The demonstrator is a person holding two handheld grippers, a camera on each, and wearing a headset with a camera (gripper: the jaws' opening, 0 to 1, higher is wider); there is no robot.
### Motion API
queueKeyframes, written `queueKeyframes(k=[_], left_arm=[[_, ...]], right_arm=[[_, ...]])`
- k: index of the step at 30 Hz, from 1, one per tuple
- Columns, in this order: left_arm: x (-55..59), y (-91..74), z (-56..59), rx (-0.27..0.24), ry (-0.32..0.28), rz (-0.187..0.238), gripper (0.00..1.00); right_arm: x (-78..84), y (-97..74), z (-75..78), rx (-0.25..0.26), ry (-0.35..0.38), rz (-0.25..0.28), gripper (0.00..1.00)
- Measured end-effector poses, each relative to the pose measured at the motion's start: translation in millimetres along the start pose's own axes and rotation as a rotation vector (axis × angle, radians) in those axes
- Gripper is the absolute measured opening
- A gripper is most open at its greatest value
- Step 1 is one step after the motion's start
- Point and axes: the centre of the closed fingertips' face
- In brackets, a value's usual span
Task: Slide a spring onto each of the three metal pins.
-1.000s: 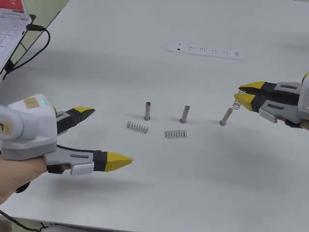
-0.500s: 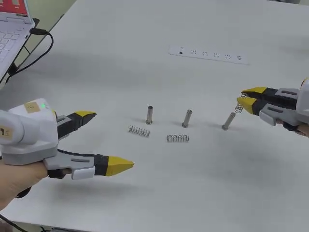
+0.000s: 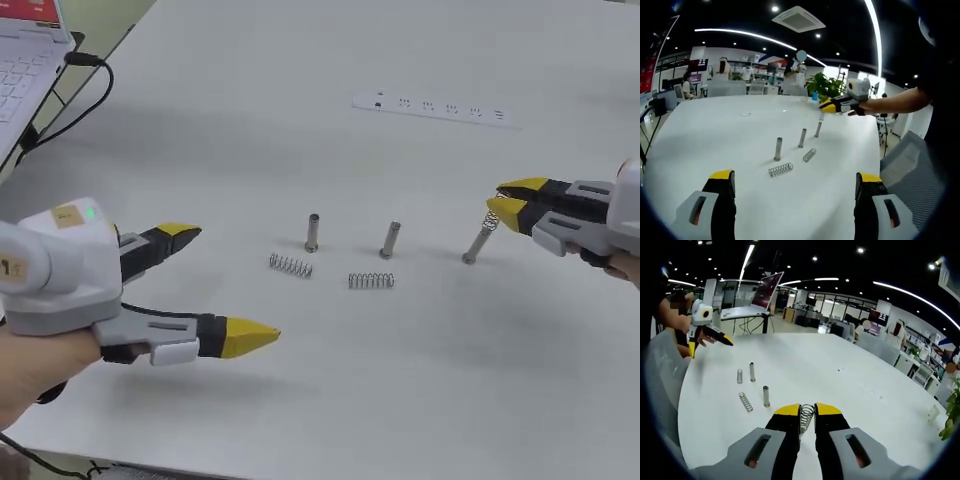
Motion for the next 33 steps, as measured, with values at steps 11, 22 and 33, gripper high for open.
queueKeyframes(k=[11, 22, 33], left_arm=[[2.3, -0.8, 0.5, 0.006, -0.001, -0.007, 0.96], [2.6, -1.3, 0.6, 0.005, -0.007, -0.005, 0.97], [7.3, -2.2, 3.4, 0.014, -0.002, -0.021, 0.97]], right_arm=[[6.7, 1.9, 0.3, 0.001, 0.014, -0.012, 0.08], [11.3, 4.4, -0.9, -0.004, 0.019, -0.019, 0.08], [29.2, 10.4, -3.1, -0.008, 0.06, -0.053, 0.08]])
Point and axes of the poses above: the centre of the closed fingertips' face, and the gripper's own axes: y roughly forward along the fingers, z roughly to its right, x roughly out of its underside, and after that the axes turned 8 degrees about -x, right-handed
